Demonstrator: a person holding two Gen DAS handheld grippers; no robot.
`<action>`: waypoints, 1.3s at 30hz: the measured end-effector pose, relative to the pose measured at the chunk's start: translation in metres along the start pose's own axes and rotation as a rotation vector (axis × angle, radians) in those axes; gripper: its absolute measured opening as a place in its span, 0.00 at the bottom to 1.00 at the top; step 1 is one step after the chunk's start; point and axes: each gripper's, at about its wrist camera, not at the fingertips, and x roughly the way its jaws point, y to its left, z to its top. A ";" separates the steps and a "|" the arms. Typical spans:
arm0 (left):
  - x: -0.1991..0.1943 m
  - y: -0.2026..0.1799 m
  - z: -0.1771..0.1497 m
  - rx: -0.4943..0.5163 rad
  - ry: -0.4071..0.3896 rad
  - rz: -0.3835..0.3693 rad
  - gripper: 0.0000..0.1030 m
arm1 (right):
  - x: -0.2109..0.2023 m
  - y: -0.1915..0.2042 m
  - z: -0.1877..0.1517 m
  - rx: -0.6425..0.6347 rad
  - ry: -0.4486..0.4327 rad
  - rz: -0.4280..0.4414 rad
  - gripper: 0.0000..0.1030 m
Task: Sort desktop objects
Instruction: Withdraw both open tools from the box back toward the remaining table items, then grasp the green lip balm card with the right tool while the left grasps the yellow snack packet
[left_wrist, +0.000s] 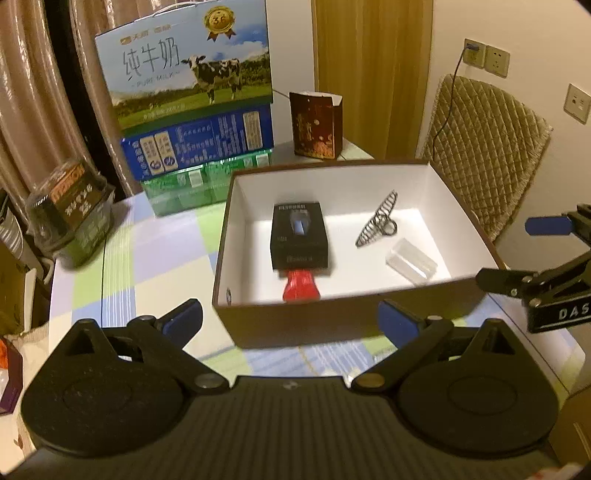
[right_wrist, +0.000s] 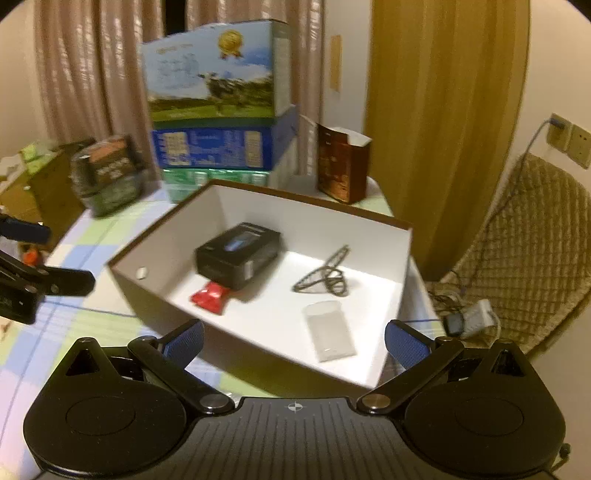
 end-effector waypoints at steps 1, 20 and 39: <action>-0.003 0.000 -0.005 -0.001 0.004 0.000 0.97 | -0.004 0.002 -0.003 -0.005 -0.004 0.010 0.98; -0.024 0.016 -0.097 -0.058 0.132 -0.006 0.97 | -0.031 0.020 -0.068 0.066 0.102 0.080 0.98; -0.022 0.012 -0.145 -0.060 0.229 -0.010 0.97 | -0.015 0.043 -0.114 0.080 0.262 0.151 0.98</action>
